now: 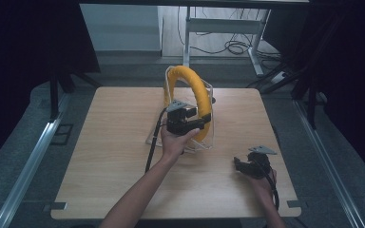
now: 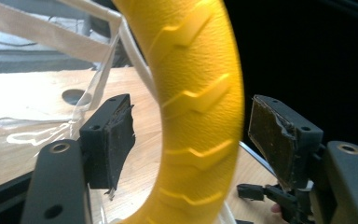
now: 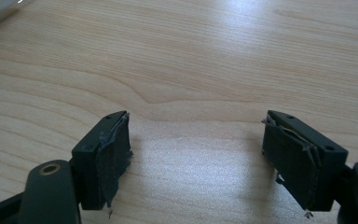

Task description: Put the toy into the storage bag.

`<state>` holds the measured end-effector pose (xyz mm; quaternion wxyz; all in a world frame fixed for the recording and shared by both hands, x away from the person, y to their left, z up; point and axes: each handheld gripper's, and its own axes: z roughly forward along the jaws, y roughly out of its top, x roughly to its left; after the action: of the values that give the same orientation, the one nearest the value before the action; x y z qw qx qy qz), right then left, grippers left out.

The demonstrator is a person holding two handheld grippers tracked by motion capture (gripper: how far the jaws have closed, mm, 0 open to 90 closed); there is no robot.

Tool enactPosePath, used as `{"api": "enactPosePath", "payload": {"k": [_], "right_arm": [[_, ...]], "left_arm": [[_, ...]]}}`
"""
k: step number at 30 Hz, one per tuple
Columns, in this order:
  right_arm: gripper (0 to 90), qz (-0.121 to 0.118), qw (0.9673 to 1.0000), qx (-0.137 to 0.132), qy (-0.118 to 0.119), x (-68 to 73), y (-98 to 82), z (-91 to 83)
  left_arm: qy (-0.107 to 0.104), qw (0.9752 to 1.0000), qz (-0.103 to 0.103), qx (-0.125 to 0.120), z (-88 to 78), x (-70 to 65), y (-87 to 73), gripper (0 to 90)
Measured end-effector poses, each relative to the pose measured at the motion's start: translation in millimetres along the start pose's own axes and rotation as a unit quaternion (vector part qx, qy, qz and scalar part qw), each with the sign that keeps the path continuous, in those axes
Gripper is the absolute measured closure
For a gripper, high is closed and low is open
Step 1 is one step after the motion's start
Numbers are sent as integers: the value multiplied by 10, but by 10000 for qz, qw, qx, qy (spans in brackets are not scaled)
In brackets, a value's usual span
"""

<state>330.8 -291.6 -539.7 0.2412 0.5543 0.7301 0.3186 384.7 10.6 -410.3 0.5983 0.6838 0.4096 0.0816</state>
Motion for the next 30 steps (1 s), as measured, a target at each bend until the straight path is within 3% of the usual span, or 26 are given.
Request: {"api": "enactPosePath", "payload": {"k": [13, 30], "right_arm": [[234, 11, 10000, -2, -6, 3, -1, -2], [235, -7, 10000, 12, -16, 3, 0, -2]], "left_arm": [[-166, 9998, 91, -22, -390, 62, 61, 286], [10, 9992, 322, 243, -988, 232, -74, 303]]}}
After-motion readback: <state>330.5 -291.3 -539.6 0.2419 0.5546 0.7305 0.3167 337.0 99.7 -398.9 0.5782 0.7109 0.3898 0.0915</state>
